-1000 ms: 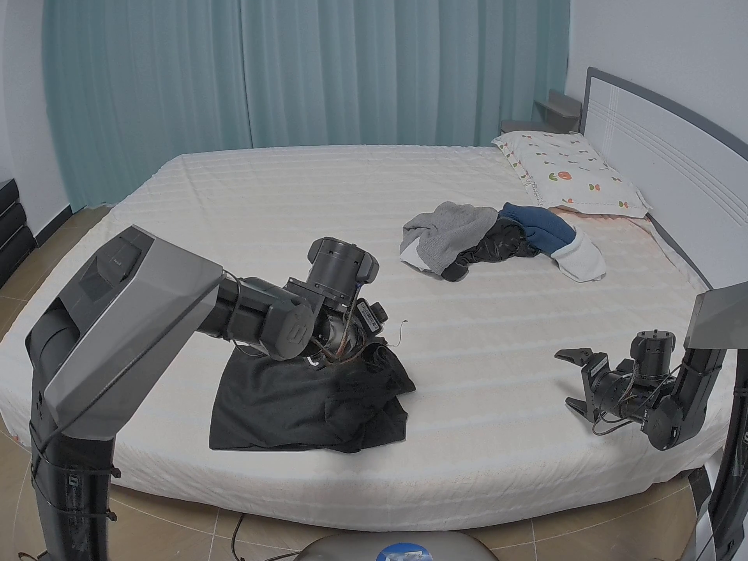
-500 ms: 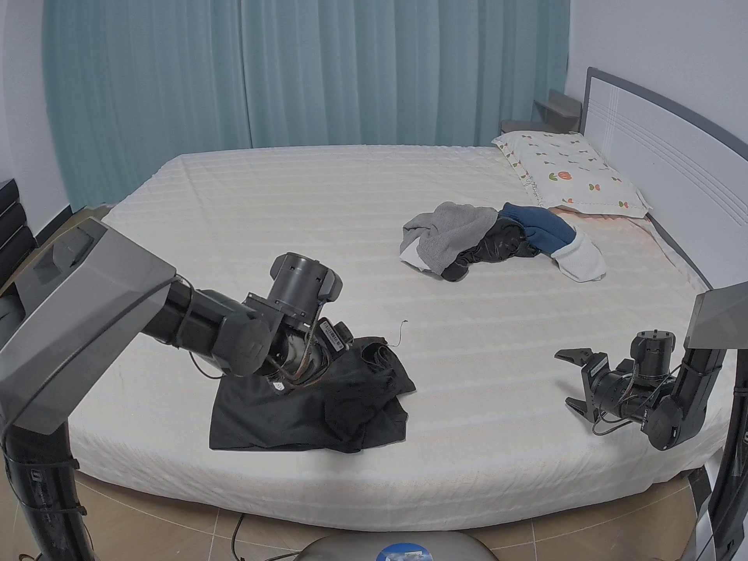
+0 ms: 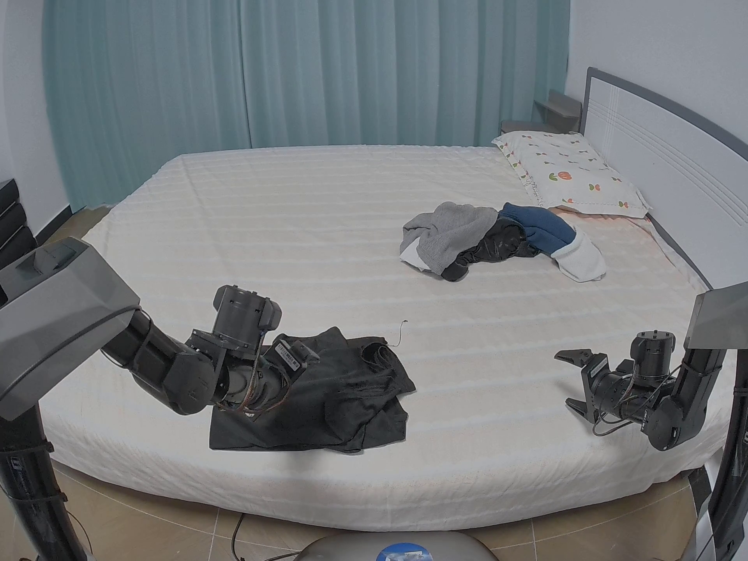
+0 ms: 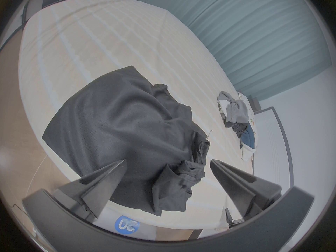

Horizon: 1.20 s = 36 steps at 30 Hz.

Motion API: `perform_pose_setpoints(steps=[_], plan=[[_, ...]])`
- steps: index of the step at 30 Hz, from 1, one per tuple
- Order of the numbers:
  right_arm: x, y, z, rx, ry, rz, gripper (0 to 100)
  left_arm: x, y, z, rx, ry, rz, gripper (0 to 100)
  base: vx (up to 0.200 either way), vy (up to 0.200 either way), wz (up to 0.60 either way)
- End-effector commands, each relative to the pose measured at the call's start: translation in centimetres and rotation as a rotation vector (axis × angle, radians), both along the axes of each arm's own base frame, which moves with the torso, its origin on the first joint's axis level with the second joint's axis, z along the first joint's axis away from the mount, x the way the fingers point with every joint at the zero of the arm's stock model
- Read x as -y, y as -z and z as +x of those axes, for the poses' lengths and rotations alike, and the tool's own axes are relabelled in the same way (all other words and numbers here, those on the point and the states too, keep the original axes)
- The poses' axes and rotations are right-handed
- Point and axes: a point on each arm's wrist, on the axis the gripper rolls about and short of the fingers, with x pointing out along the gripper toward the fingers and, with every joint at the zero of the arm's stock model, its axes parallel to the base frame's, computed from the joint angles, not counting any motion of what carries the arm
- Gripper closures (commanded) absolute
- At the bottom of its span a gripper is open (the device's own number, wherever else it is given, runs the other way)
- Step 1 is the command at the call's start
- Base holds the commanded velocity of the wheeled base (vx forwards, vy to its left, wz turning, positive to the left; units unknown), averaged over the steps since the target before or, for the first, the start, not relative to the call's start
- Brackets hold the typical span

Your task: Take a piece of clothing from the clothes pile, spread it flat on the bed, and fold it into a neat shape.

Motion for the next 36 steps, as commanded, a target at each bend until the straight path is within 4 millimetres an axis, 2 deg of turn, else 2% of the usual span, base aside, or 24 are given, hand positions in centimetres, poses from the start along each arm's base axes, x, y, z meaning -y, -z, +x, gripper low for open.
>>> perform_pose_setpoints(steps=[1, 4, 8, 30, 36], plan=[[0.0, 0.1, -0.1, -0.003, -0.004, -0.006, 0, -1.3, 0.4, -0.4, -0.029, -0.003, -0.022, 0, 0.000, 0.200, 0.00], [0.0, 0.1, -0.1, -0.003, -0.005, -0.006, 0, -2.7, 0.0, -0.3, -0.040, -0.010, -0.082, 0, 0.000, 0.200, 0.00], [0.0, 0.1, -0.1, -0.004, -0.005, -0.006, 0, -3.2, 0.1, -0.2, -0.047, -0.025, -0.088, 0, 0.000, 0.200, 0.00], [-0.2, 0.1, -0.1, -0.004, -0.009, -0.008, 0, -4.1, 1.2, 0.6, -0.067, -0.056, -0.084, 0, 0.000, 0.200, 0.00], [-0.2, 0.0, 0.1, 0.006, -0.009, -0.008, 0, -3.8, 1.5, 1.2, -0.031, -0.056, -0.084, 0, 0.000, 0.000, 0.00]])
